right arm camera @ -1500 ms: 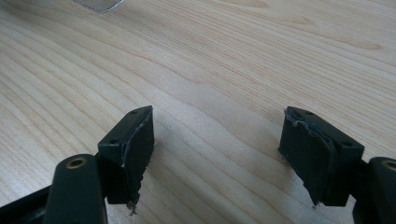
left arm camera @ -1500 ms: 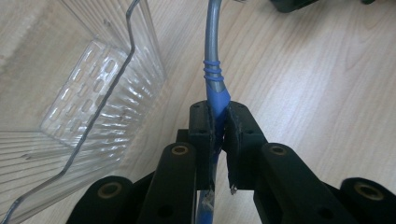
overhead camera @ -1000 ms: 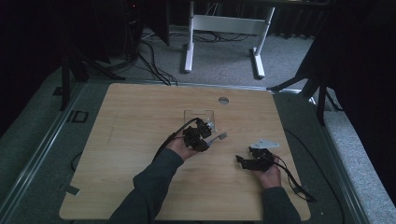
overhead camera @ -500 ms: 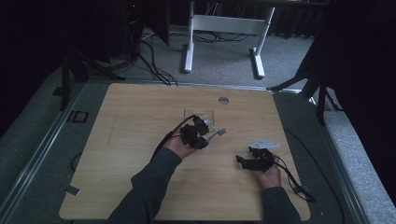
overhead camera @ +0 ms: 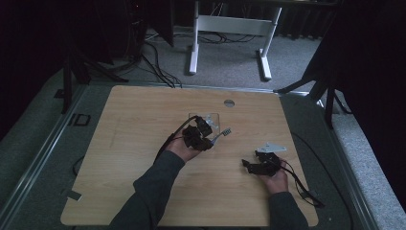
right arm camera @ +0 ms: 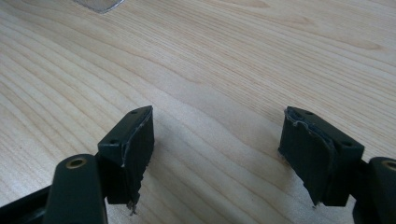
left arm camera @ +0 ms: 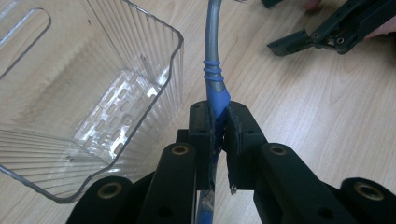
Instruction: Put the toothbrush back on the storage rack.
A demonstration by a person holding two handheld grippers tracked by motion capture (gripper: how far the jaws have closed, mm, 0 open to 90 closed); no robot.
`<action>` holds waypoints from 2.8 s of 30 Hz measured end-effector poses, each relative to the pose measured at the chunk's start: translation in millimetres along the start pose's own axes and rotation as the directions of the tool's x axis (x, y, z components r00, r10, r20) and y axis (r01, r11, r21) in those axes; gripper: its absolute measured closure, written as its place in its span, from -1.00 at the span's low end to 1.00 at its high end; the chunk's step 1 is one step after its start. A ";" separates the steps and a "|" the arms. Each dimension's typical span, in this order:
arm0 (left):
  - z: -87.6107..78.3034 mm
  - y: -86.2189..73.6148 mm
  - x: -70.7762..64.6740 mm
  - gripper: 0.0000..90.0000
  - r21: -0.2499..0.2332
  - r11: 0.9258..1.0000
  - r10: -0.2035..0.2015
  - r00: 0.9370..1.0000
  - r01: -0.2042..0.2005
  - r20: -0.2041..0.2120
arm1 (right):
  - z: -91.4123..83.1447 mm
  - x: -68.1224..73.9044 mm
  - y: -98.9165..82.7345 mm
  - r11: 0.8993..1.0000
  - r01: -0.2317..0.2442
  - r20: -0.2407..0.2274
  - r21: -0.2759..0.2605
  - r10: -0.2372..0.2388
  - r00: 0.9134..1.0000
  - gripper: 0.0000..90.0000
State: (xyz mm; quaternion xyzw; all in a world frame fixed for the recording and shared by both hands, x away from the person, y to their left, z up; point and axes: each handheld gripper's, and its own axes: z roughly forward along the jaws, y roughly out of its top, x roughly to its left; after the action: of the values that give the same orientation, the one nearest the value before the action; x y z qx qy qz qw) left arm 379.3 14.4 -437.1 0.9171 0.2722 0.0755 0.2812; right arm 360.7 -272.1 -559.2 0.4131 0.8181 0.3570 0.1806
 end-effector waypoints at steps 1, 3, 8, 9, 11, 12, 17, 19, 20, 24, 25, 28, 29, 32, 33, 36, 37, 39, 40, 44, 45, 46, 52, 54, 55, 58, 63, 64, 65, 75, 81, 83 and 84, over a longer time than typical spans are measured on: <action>-0.4 0.0 0.0 0.82 -0.002 1.000 -0.004 1.000 0.004 0.000 | 0.0 0.0 0.0 1.000 0.000 0.000 0.000 0.000 1.000 -0.43; -1.3 0.1 0.6 0.82 -0.006 1.000 -0.005 1.000 0.005 0.005 | 0.0 0.0 0.0 1.000 0.000 0.000 0.000 0.000 1.000 -0.43; -3.5 0.7 0.6 0.82 -0.010 1.000 -0.004 1.000 0.004 0.005 | 0.0 0.0 0.0 1.000 0.000 0.000 0.000 0.000 1.000 -0.43; -4.0 0.8 0.7 0.82 -0.016 1.000 -0.009 1.000 0.009 0.006 | 0.0 0.0 0.0 1.000 0.000 0.000 -0.001 0.000 1.000 -0.43; -4.9 1.1 1.2 0.82 -0.019 1.000 -0.009 1.000 0.009 0.001 | 0.0 0.0 0.0 1.000 0.000 0.000 0.000 0.000 1.000 -0.43; -4.9 1.1 1.2 0.82 -0.019 1.000 -0.009 1.000 0.009 0.001 | 0.0 0.0 0.0 1.000 -0.001 0.000 0.000 0.001 1.000 -0.43; -8.0 2.1 2.1 0.82 -0.034 0.999 -0.013 1.000 0.013 -0.002 | 0.0 0.0 0.0 1.000 0.000 0.000 0.000 0.000 1.000 -0.43; -9.3 2.0 3.1 0.82 -0.041 0.999 -0.018 1.000 0.018 0.004 | 0.0 0.0 0.0 1.000 0.000 0.000 0.000 0.000 1.000 -0.43; -9.8 1.9 3.5 0.82 -0.045 0.999 -0.021 1.000 0.021 0.005 | 0.0 0.0 0.0 1.000 0.000 0.000 0.000 0.000 1.000 -0.43; -11.8 1.4 4.4 0.82 -0.053 0.998 -0.027 1.000 0.027 0.005 | 0.0 0.0 0.0 1.000 -0.001 0.000 0.000 0.001 1.000 -0.43; -12.4 1.4 4.4 0.82 -0.057 0.998 -0.028 1.000 0.028 0.003 | 0.0 0.0 0.0 1.000 0.000 0.000 0.000 0.000 1.000 -0.43; -13.4 1.2 4.9 0.82 -0.067 0.997 -0.030 1.000 0.030 0.004 | 0.0 0.0 0.0 1.000 0.000 0.000 0.000 0.000 1.000 -0.43; -13.8 1.1 5.2 0.82 -0.068 0.997 -0.031 1.000 0.031 0.004 | 0.0 0.0 0.0 1.000 0.000 0.000 0.000 0.000 1.000 -0.43; -14.9 1.0 5.5 0.82 -0.071 0.997 -0.032 0.999 0.032 0.002 | 0.0 0.0 0.0 1.000 -0.001 0.000 0.000 0.001 1.000 -0.43; -15.4 0.9 5.5 0.82 -0.077 0.996 -0.035 0.999 0.035 0.003 | 0.0 -0.1 0.0 1.000 0.001 0.000 0.000 -0.001 1.000 -0.43; -17.0 0.8 6.0 0.82 -0.089 0.995 -0.040 0.999 0.041 0.008 | 0.0 0.0 0.0 1.000 0.000 0.000 0.000 0.000 1.000 -0.43; -17.5 0.8 6.0 0.82 -0.095 0.995 -0.041 0.999 0.041 0.008 | 0.0 0.0 0.0 1.000 0.000 0.000 0.000 0.000 1.000 -0.43; -18.3 0.7 6.4 0.82 -0.099 0.994 -0.039 0.999 0.040 0.008 | 0.0 0.0 0.0 1.000 0.000 0.000 0.000 0.000 1.000 -0.43; -18.6 0.7 6.6 0.82 -0.101 0.994 -0.042 0.999 0.042 0.009 | 0.0 0.0 0.0 1.000 -0.001 0.000 0.000 0.001 1.000 -0.43; -19.6 0.5 7.6 0.82 -0.109 0.993 -0.048 0.999 0.049 0.009 | 0.0 0.0 0.0 1.000 0.000 0.000 0.000 0.000 1.000 -0.43; -19.8 0.4 7.7 0.82 -0.112 0.992 -0.053 0.999 0.054 0.011 | 0.0 0.0 0.0 1.000 -0.001 0.000 0.000 0.001 1.000 -0.43; -20.3 0.3 8.2 0.82 -0.114 0.992 -0.054 0.998 0.055 0.015 | 0.0 0.0 0.0 1.000 -0.001 0.000 0.000 0.001 1.000 -0.43; -23.2 -0.4 11.0 0.82 -0.133 0.988 -0.076 0.997 0.077 0.015 | 0.0 0.0 0.0 1.000 0.000 0.000 -0.001 0.000 1.000 -0.43; -24.1 -0.6 11.9 0.82 -0.139 0.987 -0.082 0.996 0.084 0.017 | 0.0 0.0 0.0 1.000 -0.001 0.000 0.000 0.001 1.000 -0.43; -24.5 -0.8 12.3 0.82 -0.140 0.987 -0.083 0.996 0.084 0.014 | 0.0 0.0 0.0 1.000 0.000 0.000 0.000 0.000 1.000 -0.43; -25.7 -1.2 12.9 0.82 -0.144 0.986 -0.085 0.996 0.085 0.006 | 0.0 0.0 0.0 1.000 -0.001 0.000 0.000 0.001 1.000 -0.43; -28.3 -2.1 14.7 0.82 -0.163 0.982 -0.096 0.995 0.095 0.001 | 0.0 0.0 0.0 1.000 -0.001 0.000 0.000 0.001 1.000 -0.43; -28.8 -2.2 14.9 0.82 -0.166 0.982 -0.097 0.995 0.095 -0.001 | 0.0 0.0 0.0 1.000 -0.001 0.000 0.000 0.001 1.000 -0.43; -29.2 -2.4 15.2 0.82 -0.167 0.981 -0.097 0.995 0.096 -0.001 | 0.0 0.0 0.0 1.000 -0.001 0.000 0.000 0.001 1.000 -0.43; -33.0 -3.5 17.4 0.82 -0.190 0.976 -0.108 0.994 0.103 -0.014 | 0.1 -0.1 0.1 1.000 -0.001 0.000 0.000 0.001 1.000 -0.43; -35.6 -4.5 19.6 0.82 -0.204 0.973 -0.117 0.993 0.111 -0.017 | 0.1 -0.1 0.1 1.000 -0.001 0.001 0.000 0.001 1.000 -0.43; -36.2 -4.9 20.1 0.82 -0.211 0.971 -0.122 0.992 0.115 -0.020 | 0.1 -0.1 0.1 1.000 0.000 0.001 0.000 0.000 1.000 -0.43; -36.6 -5.1 20.3 0.82 -0.213 0.970 -0.124 0.992 0.117 -0.019 | 0.1 -0.1 0.1 1.000 -0.001 0.001 0.000 0.001 1.000 -0.43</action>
State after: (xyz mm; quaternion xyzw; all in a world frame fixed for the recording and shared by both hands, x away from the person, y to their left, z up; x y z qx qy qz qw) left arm 383.4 46.3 -409.8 0.8624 0.3223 0.1014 0.3769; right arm 360.9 -272.1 -559.3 0.4135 0.8178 0.3571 0.1809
